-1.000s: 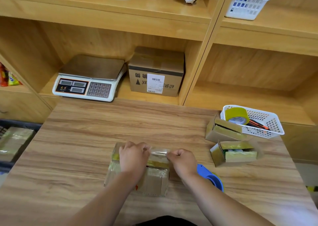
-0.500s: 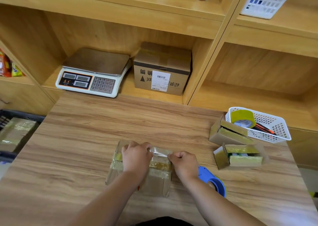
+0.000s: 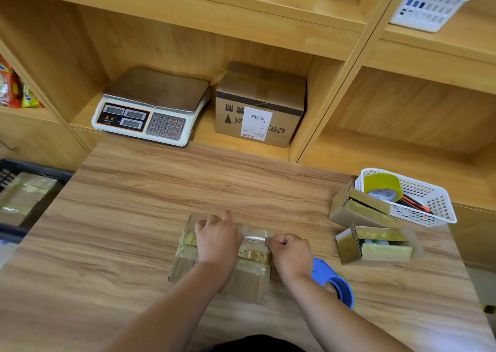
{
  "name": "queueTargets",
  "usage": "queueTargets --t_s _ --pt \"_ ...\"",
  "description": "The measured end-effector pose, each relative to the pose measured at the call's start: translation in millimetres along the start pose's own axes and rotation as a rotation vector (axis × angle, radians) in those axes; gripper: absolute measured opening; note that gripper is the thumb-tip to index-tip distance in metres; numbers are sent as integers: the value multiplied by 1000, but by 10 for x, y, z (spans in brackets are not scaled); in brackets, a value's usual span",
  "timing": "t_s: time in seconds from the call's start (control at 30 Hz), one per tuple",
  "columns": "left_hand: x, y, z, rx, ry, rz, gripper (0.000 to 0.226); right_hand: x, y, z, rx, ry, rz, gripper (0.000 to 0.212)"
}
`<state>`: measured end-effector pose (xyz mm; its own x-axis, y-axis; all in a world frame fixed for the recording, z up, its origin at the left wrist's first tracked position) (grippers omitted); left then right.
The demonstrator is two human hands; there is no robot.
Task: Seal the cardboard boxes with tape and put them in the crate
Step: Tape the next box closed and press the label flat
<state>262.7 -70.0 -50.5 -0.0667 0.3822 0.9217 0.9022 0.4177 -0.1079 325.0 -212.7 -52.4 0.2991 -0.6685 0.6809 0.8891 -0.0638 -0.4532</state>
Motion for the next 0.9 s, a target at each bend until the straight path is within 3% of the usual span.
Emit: queueTargets --t_s 0.4,0.73,0.9 --pt "-7 -24 -44 -47 174 -5 44 -4 -45 37 6 -63 -21 23" --pt "3 -19 -52 -113 248 4 41 -30 -80 5 254 -263 -164 20" --pt "89 88 -3 -140 304 39 44 -45 -83 -3 270 -281 -189 21"
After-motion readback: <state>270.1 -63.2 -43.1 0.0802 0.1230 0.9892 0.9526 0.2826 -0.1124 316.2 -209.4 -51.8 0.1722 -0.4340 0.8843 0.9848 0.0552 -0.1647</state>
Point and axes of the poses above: each hand's wrist, its own y-axis towards the middle knuckle, its own x-axis out of the back of the hand, z = x × y, the point moved 1 cm from there along y, towards the middle knuckle, and after that the axes turned 12 degrees about -x, right-handed, at the moved point
